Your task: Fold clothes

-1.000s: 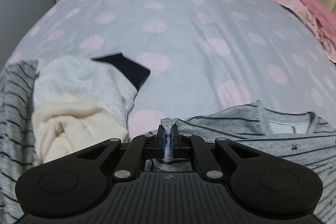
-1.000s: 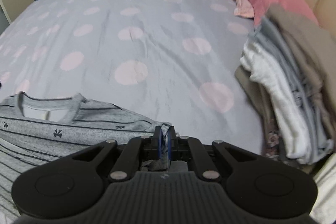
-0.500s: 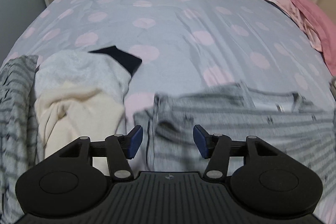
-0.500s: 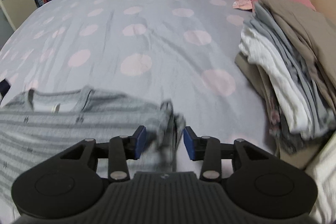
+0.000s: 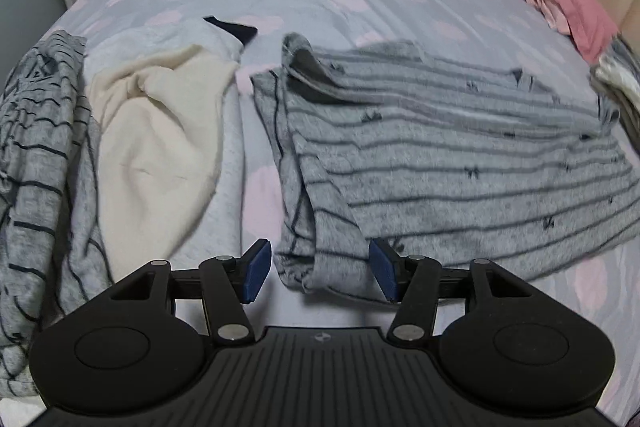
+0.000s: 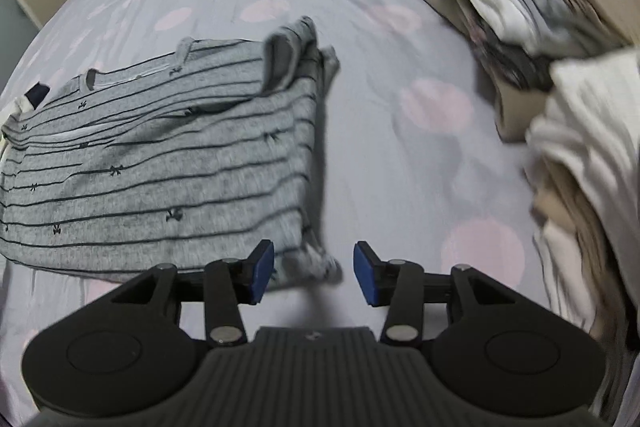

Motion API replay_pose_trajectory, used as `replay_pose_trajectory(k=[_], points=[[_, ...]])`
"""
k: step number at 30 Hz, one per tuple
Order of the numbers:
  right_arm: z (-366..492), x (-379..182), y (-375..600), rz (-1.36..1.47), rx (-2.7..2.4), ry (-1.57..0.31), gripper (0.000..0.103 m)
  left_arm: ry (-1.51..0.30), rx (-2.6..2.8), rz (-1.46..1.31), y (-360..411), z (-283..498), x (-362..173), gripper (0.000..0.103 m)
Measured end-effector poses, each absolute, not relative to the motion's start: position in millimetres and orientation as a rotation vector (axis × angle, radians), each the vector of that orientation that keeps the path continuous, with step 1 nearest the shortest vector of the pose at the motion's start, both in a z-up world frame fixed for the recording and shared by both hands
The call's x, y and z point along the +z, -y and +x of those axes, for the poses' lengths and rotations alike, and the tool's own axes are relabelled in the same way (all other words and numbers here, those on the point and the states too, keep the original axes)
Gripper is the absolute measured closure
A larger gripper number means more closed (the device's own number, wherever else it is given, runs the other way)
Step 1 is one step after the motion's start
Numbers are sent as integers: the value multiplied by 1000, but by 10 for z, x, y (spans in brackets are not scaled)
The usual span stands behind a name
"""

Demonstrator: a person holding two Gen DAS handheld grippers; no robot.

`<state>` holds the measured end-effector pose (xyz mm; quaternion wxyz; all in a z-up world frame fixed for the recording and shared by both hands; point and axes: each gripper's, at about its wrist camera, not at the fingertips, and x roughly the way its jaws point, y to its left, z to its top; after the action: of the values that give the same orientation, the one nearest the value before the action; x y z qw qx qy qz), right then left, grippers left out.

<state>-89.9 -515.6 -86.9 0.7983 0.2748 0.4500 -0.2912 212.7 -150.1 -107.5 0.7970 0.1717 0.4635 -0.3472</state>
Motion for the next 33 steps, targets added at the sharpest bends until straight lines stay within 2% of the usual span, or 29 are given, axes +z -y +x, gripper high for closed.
replay_pose_trajectory(k=[1,2,3,5,8,10,11,12,13,14,16,18,23,28,31,33], points=[[-934,-883,5148,605,-631,-957,57,-1010,-749,381,1521,2115,-1122,59],[-943,-894,5144,609,-623,-955,59,-1038,-751,387,1534,2112,-1169,77],[-942,-905,5133,614,-625,-953,59,-1067,-745,390,1545,2112,-1214,89],[-939,-926,5110,624,-628,-951,65,-1110,-687,367,1517,2134,-1268,91],[-929,-939,5062,596,-644,-968,65,-1118,-656,348,1477,2159,-1272,91],[-947,-938,5052,579,-649,-972,65,-1128,-632,344,1448,2164,-1269,84],[-966,-937,5052,576,-653,-971,65,-1130,-612,339,1427,2162,-1250,77],[-989,-933,5064,584,-655,-965,65,-1132,-592,333,1407,2160,-1231,63],[-1018,-931,5083,601,-657,-956,64,-1133,-572,326,1387,2156,-1210,57],[-1043,-932,5101,618,-659,-947,63,-1130,-558,315,1365,2149,-1186,51],[-1085,-943,5139,666,-660,-931,60,-1130,-579,258,1318,2155,-1157,50],[-1100,-967,5176,730,-653,-918,58,-1145,-585,195,1286,2169,-1171,39],[-1073,-1002,5236,825,-638,-880,52,-1208,-564,109,1286,2218,-1331,38],[-1019,-1103,5318,854,-660,-879,52,-1211,-561,122,1338,2223,-1445,38],[-991,-1196,5382,892,-669,-889,52,-1200,-567,130,1371,2218,-1480,35],[-959,-1254,5408,913,-661,-894,57,-1191,-572,133,1390,2216,-1499,36]])
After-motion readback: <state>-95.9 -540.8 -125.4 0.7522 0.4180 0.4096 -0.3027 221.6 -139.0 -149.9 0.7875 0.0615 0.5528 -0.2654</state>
